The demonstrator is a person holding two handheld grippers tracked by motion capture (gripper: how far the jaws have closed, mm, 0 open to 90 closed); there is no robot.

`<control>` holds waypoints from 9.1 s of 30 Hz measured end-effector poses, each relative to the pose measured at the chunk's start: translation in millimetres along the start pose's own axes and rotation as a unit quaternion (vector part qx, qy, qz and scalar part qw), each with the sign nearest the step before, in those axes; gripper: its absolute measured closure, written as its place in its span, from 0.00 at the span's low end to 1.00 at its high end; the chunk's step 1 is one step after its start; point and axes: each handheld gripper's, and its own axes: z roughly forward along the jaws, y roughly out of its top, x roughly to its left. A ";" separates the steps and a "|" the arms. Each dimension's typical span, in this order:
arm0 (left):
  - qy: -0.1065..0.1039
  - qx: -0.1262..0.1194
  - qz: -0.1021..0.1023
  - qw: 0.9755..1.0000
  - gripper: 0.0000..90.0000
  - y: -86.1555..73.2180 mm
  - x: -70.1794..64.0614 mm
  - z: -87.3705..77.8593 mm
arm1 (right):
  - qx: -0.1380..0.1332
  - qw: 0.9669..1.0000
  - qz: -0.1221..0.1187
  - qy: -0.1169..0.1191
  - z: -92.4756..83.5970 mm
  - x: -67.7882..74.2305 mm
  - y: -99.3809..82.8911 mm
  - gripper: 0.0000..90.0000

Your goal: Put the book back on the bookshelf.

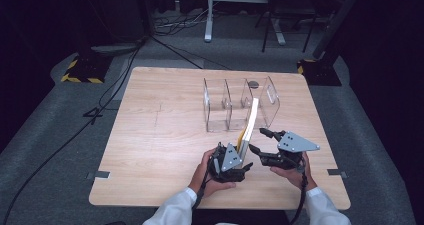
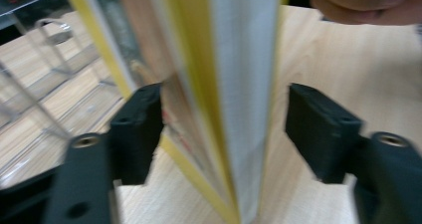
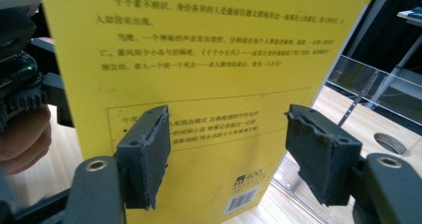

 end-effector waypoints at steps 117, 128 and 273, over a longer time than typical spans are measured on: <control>0.035 0.131 -0.095 0.986 0.21 -95.9 88.0 -104.6 | 0.015 1.000 0.006 0.018 -48.6 -31.6 -41.1 0.85; 0.068 0.172 -0.108 0.977 0.20 -115.8 93.1 -117.3 | -0.005 0.999 0.020 -0.027 -64.3 -46.2 -42.9 0.85; 0.071 0.172 -0.121 0.975 0.18 -117.6 93.8 -110.0 | -0.035 0.973 0.091 -0.209 84.4 -103.7 53.3 0.85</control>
